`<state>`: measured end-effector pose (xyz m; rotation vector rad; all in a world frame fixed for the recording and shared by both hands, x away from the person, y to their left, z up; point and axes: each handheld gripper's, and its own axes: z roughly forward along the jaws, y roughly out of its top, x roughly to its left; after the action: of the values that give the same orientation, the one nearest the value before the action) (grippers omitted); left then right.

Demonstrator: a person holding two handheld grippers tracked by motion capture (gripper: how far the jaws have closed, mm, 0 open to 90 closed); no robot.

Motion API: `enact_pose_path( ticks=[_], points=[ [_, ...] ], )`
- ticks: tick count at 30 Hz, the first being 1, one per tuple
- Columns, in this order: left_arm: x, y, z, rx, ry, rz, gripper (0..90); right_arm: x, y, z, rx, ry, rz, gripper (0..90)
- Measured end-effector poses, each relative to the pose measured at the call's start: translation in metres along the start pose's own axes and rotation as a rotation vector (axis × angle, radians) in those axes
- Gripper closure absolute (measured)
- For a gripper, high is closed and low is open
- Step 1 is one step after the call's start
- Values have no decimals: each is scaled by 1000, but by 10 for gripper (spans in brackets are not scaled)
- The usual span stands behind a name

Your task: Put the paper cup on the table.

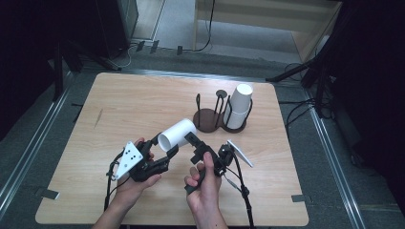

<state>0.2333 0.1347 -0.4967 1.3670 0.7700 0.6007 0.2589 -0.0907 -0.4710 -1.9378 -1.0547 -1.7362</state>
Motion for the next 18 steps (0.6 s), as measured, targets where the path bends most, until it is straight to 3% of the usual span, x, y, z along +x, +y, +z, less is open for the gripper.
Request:
enact_pose_path(
  ticks=[8,12,18],
  points=[
    [-5,-3,2,4,0,22,368,2,5,2,-6,28,151,0],
    [-7,-4,3,4,-3,31,368,0,5,6,7,25,196,0],
    [-9,-5,4,3,-13,40,368,-5,6,12,21,2,226,0]
  ],
)
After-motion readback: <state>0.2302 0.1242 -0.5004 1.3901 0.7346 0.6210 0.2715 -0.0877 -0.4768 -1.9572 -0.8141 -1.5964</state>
